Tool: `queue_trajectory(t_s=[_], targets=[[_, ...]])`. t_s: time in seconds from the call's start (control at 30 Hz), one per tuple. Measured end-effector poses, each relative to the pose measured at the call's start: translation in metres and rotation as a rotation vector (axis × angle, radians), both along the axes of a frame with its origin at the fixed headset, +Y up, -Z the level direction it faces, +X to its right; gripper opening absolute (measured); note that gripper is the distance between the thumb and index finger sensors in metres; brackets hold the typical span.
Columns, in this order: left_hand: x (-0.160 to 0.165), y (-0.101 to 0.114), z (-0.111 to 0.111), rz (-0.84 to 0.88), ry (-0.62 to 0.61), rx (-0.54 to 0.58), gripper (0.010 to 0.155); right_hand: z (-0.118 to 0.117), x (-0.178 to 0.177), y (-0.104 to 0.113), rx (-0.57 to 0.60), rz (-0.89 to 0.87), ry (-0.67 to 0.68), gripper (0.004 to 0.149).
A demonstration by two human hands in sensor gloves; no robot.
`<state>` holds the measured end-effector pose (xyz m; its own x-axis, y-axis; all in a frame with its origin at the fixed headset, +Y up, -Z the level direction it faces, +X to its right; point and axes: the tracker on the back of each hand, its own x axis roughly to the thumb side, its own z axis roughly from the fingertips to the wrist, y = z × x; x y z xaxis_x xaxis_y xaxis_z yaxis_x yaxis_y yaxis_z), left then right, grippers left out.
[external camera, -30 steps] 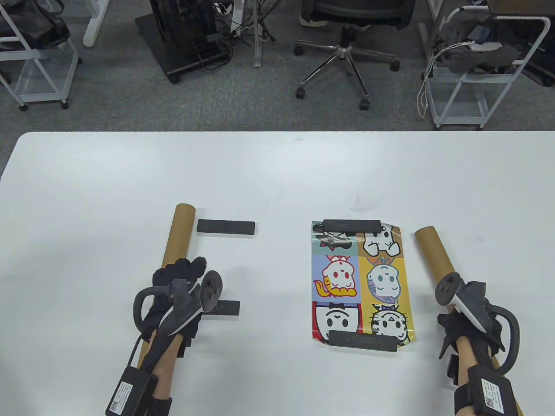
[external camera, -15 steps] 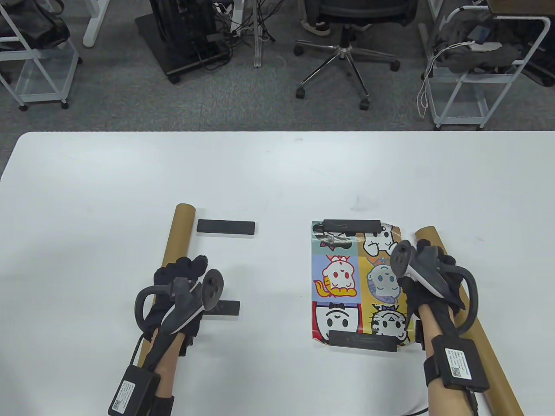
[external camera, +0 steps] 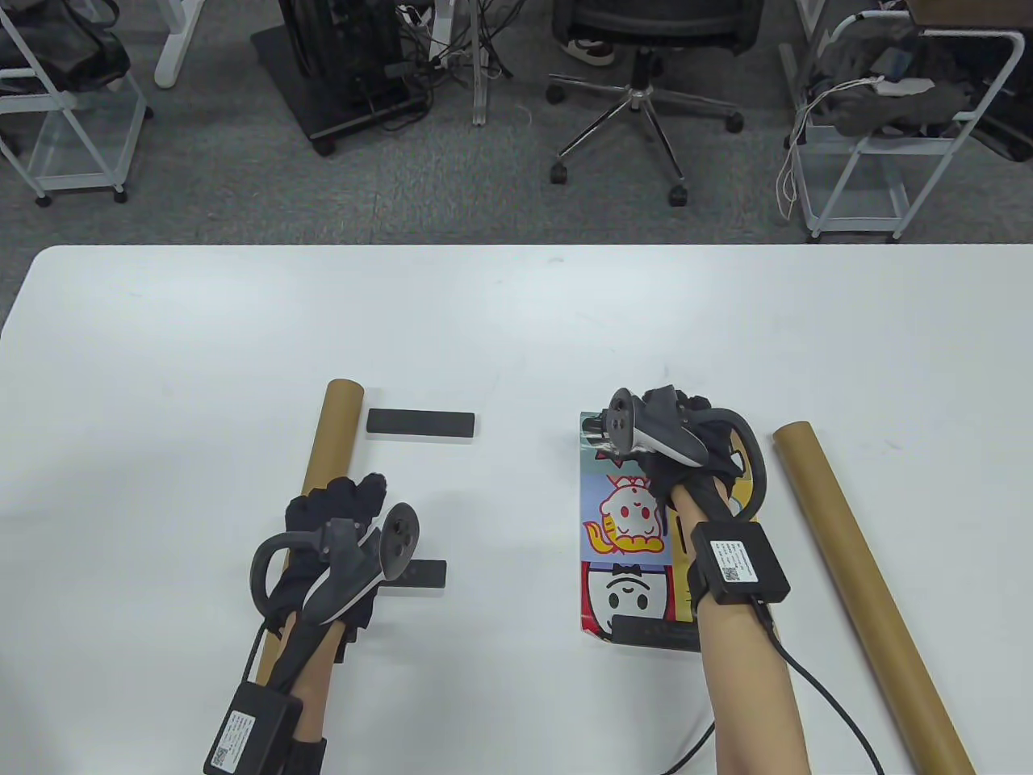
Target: Roll up posters and store in mailing tubes
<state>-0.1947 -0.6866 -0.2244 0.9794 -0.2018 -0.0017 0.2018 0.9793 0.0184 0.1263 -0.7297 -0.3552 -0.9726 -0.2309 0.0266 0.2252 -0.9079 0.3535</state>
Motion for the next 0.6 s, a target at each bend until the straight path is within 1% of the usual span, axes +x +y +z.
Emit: queue_trajectory(t_s=[0.07, 0.17, 0.33, 0.4, 0.6], targets=[[0.0, 0.0, 0.0, 0.001, 0.0, -0.004, 0.062, -0.009, -0.006, -0.007, -0.015, 0.021, 0.028, 0.079], [0.0, 0.0, 0.0, -0.006, -0.001, -0.009, 0.062, -0.018, -0.011, -0.013, -0.022, 0.026, 0.023, 0.076], [0.0, 0.0, 0.001, -0.013, -0.007, -0.005, 0.062, -0.028, -0.015, -0.025, -0.047, 0.018, 0.036, 0.071], [-0.001, 0.0, 0.001, -0.016, -0.008, -0.003, 0.062, -0.029, -0.016, -0.027, -0.005, 0.03, 0.042, 0.069], [-0.004, 0.0, 0.002, -0.01, 0.005, -0.003, 0.062, -0.036, -0.014, -0.027, 0.024, 0.04, 0.054, 0.069]])
